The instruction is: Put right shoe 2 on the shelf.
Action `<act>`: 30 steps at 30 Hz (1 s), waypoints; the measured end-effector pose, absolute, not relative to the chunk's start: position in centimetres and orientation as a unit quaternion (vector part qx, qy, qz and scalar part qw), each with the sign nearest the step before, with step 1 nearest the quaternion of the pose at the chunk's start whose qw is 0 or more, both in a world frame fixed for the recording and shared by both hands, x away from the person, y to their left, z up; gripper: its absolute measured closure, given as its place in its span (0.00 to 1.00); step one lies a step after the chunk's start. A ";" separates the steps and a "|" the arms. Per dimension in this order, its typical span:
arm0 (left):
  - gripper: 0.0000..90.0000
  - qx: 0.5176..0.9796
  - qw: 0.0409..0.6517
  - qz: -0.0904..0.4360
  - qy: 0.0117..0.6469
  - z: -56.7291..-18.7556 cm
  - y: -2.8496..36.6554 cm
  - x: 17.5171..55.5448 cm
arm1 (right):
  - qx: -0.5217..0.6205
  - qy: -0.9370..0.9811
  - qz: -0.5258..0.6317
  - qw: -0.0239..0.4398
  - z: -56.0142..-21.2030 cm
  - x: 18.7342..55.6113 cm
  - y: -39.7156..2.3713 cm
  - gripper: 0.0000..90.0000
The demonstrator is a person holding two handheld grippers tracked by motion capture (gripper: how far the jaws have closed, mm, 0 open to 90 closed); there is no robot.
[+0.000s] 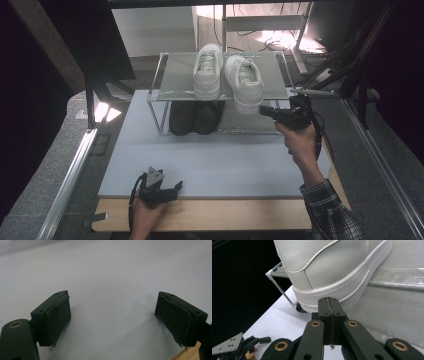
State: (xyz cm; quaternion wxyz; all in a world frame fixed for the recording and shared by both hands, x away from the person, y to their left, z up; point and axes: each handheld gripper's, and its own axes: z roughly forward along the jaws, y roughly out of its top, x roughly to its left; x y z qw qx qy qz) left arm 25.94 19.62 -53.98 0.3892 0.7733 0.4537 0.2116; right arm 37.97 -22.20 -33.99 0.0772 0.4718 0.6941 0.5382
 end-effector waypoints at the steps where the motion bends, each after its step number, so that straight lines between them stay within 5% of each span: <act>1: 0.14 0.773 0.389 0.212 0.454 -54.0 19.6 25.9 | 0.472 0.695 0.537 0.077 -34.0 38.1 -22.0 0.99; 30: 0.14 0.773 0.390 0.211 0.454 -54.0 19.6 25.9 | 0.485 0.688 0.531 0.098 -34.6 41.7 -17.6 0.99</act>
